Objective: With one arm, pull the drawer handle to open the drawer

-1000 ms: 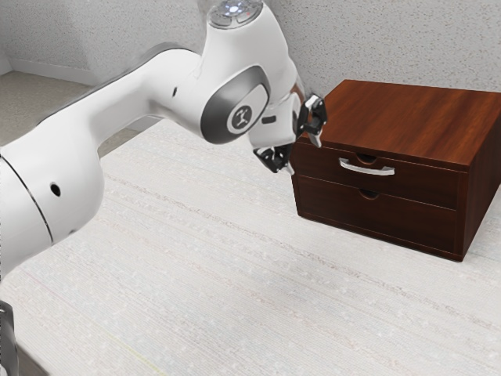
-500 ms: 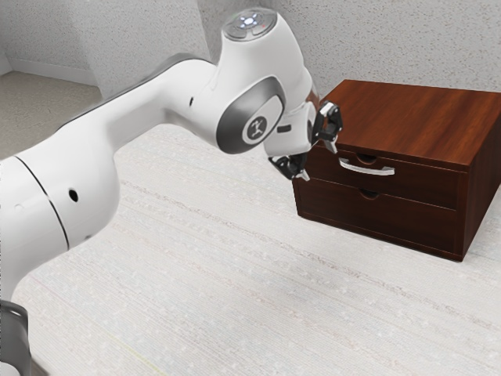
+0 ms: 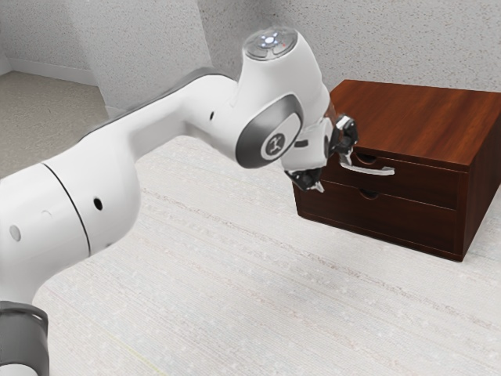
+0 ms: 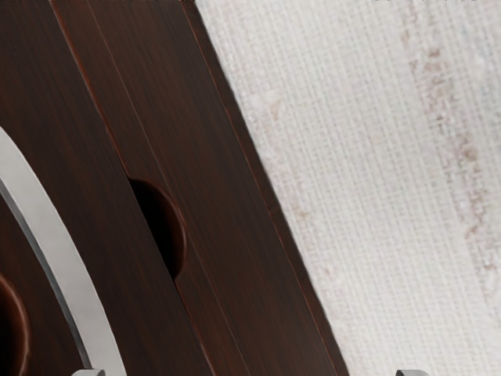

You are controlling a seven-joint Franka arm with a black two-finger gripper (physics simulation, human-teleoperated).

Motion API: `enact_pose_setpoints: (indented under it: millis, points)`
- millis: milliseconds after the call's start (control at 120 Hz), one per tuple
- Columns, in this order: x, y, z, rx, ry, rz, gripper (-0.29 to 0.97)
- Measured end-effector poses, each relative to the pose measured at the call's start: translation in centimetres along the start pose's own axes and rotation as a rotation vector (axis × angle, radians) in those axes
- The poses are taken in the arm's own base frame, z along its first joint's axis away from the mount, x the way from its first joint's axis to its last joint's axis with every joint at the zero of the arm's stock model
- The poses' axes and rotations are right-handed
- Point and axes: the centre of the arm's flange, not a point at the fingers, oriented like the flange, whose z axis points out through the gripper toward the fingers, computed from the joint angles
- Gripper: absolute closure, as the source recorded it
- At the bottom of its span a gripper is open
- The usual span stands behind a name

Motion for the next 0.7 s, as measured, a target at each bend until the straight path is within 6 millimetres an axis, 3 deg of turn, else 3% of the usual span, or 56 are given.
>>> enact_pose_setpoints:
  millis: [308, 550, 700]
  points:
    - [0.6, -0.4, -0.2, 0.028, 0.006, 0.008, 0.22]
    - [1.2, -0.8, 1.3, 0.034, 0.009, 0.013, 0.19]
    - [2.3, -1.0, 2.0, 0.035, 0.023, 0.025, 0.07]
